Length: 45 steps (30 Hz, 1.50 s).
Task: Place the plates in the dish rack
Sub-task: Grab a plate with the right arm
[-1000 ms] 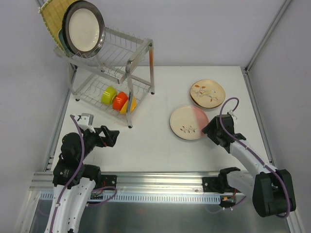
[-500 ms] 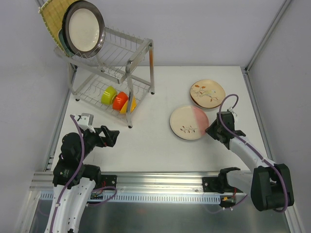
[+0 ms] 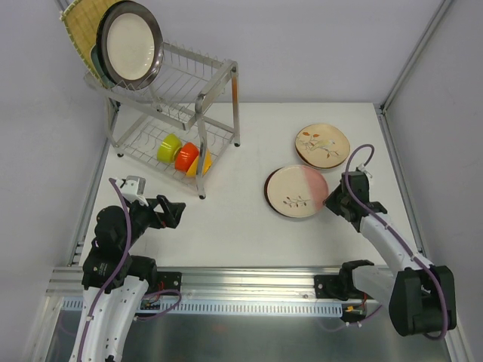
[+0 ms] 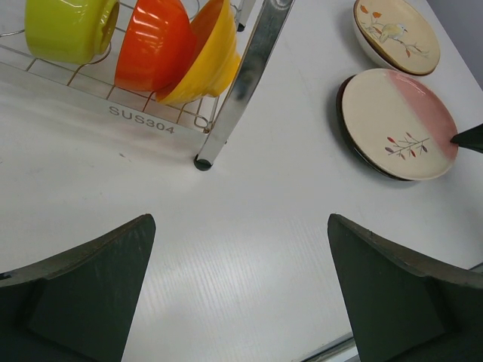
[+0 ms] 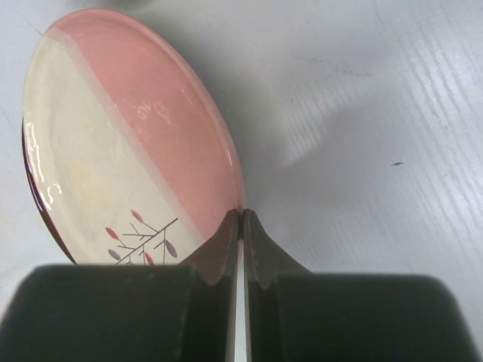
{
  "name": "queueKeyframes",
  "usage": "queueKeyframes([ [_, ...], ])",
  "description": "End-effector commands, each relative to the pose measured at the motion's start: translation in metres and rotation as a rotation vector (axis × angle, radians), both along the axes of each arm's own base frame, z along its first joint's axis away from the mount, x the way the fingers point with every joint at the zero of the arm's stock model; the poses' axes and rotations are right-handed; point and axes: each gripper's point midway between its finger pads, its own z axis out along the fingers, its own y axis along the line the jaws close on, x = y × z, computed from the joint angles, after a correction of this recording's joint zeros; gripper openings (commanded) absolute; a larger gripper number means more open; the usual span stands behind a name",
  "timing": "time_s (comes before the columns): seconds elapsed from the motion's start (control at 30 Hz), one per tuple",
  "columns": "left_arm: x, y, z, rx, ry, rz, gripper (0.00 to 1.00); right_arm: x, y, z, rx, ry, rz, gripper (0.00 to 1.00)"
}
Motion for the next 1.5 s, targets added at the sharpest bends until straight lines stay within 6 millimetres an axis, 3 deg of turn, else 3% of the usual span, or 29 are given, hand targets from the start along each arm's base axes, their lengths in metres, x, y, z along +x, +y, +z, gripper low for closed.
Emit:
queueKeyframes([
  [0.0,0.003,0.001,0.007,0.017,-0.026,-0.001,0.99,0.011,-0.011,0.037,-0.032,-0.092,-0.016,0.01],
  [0.27,0.003,0.001,0.007,0.016,-0.025,-0.004,0.99,-0.004,-0.027,0.039,-0.013,-0.1,-0.054,0.01],
  [0.73,0.004,0.001,0.007,0.017,-0.026,-0.001,0.99,-0.013,-0.032,0.011,0.062,-0.068,-0.076,0.07],
  [0.77,0.004,0.001,0.006,0.017,-0.024,-0.001,0.99,-0.015,-0.033,0.009,0.066,-0.066,-0.079,0.13],
  [1.17,0.004,0.002,0.006,0.017,-0.023,0.0,0.99,-0.015,-0.032,0.009,0.086,-0.077,-0.072,0.26],
  [1.3,0.004,0.001,0.006,0.016,-0.022,-0.001,0.99,-0.016,-0.034,0.01,0.098,-0.084,-0.081,0.42],
  [1.33,0.004,0.001,0.006,0.017,-0.023,-0.001,0.99,-0.016,-0.035,0.011,0.102,-0.086,-0.081,0.52],
  [1.47,0.004,0.001,0.006,0.016,-0.024,-0.003,0.99,-0.016,-0.036,0.01,0.125,-0.096,-0.079,0.7],
])
